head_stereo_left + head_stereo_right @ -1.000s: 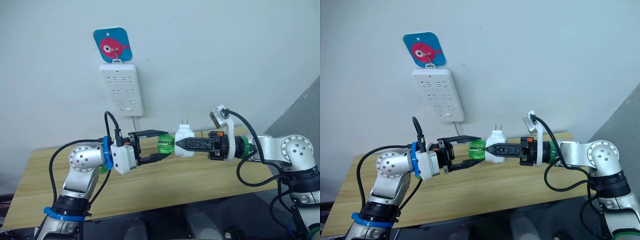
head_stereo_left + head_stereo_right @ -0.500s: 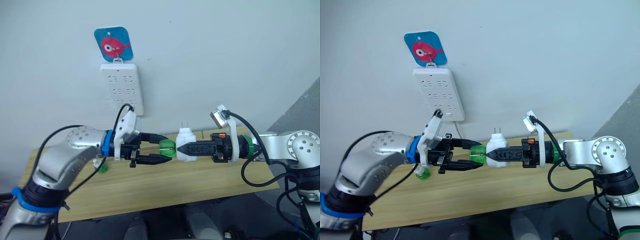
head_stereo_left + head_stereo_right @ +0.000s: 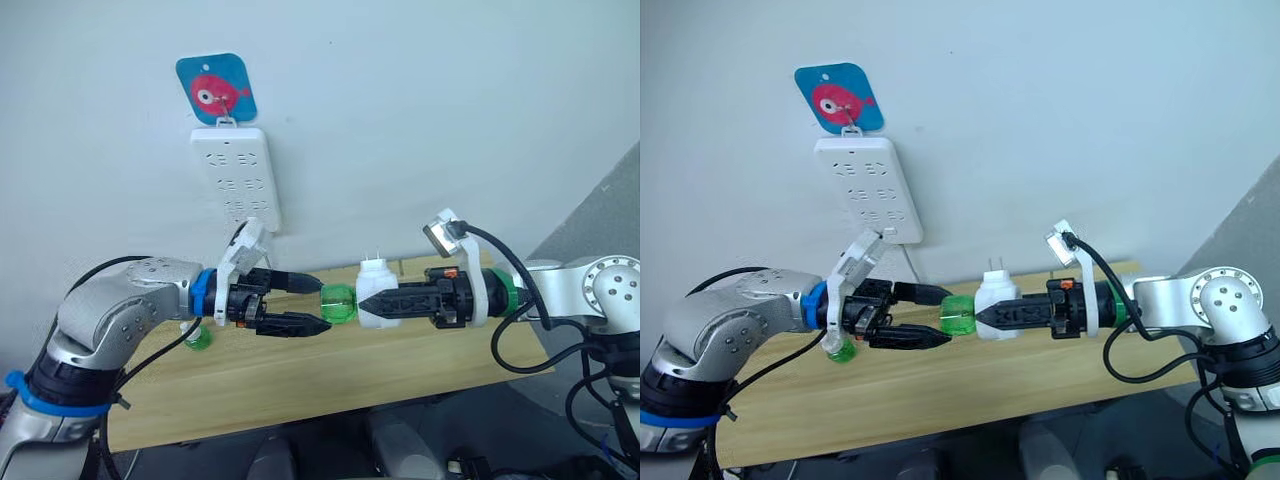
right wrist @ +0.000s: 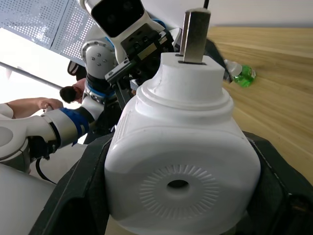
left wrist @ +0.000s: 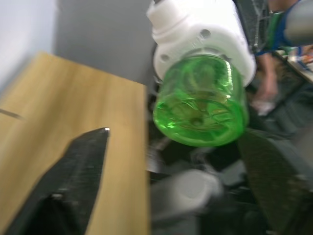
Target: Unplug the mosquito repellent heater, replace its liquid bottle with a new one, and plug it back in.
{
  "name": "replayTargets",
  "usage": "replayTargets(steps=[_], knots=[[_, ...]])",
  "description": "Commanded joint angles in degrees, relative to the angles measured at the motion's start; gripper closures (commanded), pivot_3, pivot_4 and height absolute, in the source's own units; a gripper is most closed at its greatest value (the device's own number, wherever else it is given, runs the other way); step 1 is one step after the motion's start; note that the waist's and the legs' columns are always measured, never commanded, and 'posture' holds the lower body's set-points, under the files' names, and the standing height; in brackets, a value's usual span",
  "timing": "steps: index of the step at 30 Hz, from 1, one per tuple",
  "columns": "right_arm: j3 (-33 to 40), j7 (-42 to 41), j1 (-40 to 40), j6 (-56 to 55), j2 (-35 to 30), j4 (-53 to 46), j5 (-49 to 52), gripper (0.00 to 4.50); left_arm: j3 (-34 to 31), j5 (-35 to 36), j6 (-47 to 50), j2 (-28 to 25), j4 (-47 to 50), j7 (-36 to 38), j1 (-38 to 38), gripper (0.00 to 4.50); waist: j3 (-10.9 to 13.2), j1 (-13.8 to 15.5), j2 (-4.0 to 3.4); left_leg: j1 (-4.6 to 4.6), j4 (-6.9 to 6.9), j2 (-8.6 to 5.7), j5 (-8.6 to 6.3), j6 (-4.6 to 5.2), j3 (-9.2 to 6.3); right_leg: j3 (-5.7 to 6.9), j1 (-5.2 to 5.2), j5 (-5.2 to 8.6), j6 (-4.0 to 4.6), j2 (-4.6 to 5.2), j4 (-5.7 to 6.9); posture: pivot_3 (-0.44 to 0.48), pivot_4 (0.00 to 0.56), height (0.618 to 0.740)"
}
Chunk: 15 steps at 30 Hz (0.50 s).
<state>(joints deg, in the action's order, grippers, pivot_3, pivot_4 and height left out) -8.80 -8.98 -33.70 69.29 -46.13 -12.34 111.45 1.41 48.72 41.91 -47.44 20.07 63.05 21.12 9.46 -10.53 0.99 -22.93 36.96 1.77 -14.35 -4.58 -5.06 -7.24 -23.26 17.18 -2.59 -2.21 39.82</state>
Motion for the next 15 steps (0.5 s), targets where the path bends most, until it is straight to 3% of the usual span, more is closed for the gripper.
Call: replayTargets(steps=[1, 4, 9, 15], knots=[[1.77, -1.29, -0.24, -0.88, 0.10, -1.44, 1.55, 1.41, -4.38, -6.53, -12.24, 1.57, 2.16, 0.45, -3.24, 0.00, 0.00, 0.10, 0.00, 0.00, -0.01, 0.00, 0.00, 0.00, 0.03, -0.02, 0.00, 0.00, 0.00, 0.01, -0.01, -0.159, 0.131, 0.740], [2.24, -0.82, 0.44, -1.27, 0.13, -0.38, 1.55, 1.41, -5.30, -15.46, -29.57, 3.46, 1.62, 4.20, -8.11, 0.00, 0.00, 0.50, 0.00, 0.01, -0.01, 0.00, 0.00, 0.00, 0.03, -0.02, 0.00, 0.00, 0.01, 0.02, -0.04, -0.158, 0.129, 0.740], [2.35, -0.19, 0.51, -1.46, 0.56, 0.43, 1.55, 1.41, -4.91, -23.91, -53.29, 9.54, -1.69, 7.13, -11.78, 0.00, -0.01, 1.33, 0.00, 0.01, 0.02, -0.01, 0.00, 0.00, 0.11, -0.08, 0.01, -0.01, 0.01, 0.05, -0.04, -0.158, 0.129, 0.740], [2.09, 0.66, 0.09, -1.56, 1.45, 0.56, 1.55, 1.41, -1.77, -32.59, -70.89, 15.79, -7.67, 4.25, -8.44, 0.00, -0.02, 2.23, 0.02, -0.01, 0.09, -0.04, 0.00, 0.00, 0.15, -0.13, 0.04, -0.06, -0.06, 0.06, -0.06, -0.165, 0.128, 0.740]])
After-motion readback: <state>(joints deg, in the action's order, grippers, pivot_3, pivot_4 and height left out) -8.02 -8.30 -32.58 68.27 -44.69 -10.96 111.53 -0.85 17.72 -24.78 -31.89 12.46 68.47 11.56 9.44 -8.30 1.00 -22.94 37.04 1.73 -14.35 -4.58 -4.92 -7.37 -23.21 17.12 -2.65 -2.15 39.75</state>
